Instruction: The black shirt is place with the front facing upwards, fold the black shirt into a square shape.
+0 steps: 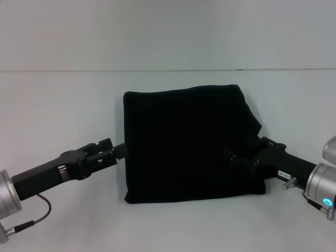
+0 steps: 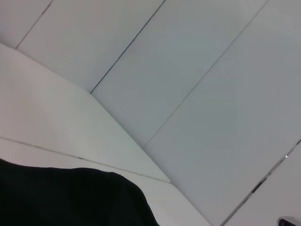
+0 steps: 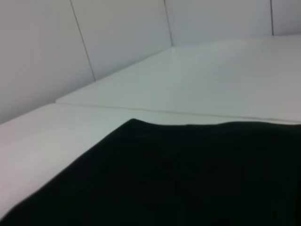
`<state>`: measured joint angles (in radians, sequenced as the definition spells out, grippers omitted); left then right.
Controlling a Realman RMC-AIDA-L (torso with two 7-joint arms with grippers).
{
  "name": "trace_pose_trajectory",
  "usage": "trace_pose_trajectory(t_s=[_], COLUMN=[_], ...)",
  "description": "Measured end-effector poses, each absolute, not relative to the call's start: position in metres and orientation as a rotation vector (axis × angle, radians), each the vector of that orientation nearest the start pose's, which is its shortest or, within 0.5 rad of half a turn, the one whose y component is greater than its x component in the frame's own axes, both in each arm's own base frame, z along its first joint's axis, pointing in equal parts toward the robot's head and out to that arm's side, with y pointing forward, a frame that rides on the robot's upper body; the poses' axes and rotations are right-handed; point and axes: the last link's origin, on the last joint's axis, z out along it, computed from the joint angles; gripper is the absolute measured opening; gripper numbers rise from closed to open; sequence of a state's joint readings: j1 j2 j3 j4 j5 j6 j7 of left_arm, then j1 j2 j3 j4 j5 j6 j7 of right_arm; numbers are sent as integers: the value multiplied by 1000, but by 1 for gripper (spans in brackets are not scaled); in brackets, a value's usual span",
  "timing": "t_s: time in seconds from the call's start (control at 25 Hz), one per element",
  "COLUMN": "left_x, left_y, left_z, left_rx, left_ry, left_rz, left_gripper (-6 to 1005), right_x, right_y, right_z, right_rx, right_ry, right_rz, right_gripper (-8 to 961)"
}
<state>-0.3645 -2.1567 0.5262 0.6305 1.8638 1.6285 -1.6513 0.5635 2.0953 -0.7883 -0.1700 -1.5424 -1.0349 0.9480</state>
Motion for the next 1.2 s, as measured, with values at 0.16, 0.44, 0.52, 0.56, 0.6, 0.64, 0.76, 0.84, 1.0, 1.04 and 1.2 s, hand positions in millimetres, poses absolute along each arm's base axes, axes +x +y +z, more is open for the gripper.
trace_pose_trajectory(t_s=[0.16,0.44,0.52,0.56,0.6,0.64,0.76,0.84,1.0,1.04,1.2], left_x=[-293,-301,-301,-301,-300,-299,-296,-295,-289,-287,-282], left_y=[286,308,317,322,326,330,342,347,358,360,367], left_z=[3,14,15,15,14,12,6,2,-2,-4,-12], left_rx=[-2294,-2151,-2100,-2084,-2065,-2051,-2022,-2015,-2016,-2016,-2006], left_ry=[-1341,-1738,-1844,-1877,-1916,-1944,-2003,-2022,-2013,-2009,-2021], left_rz=[-1147,-1043,-997,-976,-946,-915,-816,-765,-707,-695,-644], left_gripper=[919,920,920,920,920,920,920,920,919,919,918], right_x=[296,295,298,300,302,305,314,319,325,325,327], right_y=[333,300,287,281,274,267,252,247,243,242,243], right_z=[-62,-40,-40,-41,-42,-44,-49,-51,-53,-53,-54], right_rx=[-2331,-2426,-2475,-2496,-2517,-2536,-2566,-2576,-2569,-2568,-2564], right_ry=[747,580,550,537,524,504,488,501,533,536,545], right_rz=[730,870,870,866,860,849,804,773,746,741,732], right_gripper=[917,916,917,917,917,917,917,916,916,916,917])
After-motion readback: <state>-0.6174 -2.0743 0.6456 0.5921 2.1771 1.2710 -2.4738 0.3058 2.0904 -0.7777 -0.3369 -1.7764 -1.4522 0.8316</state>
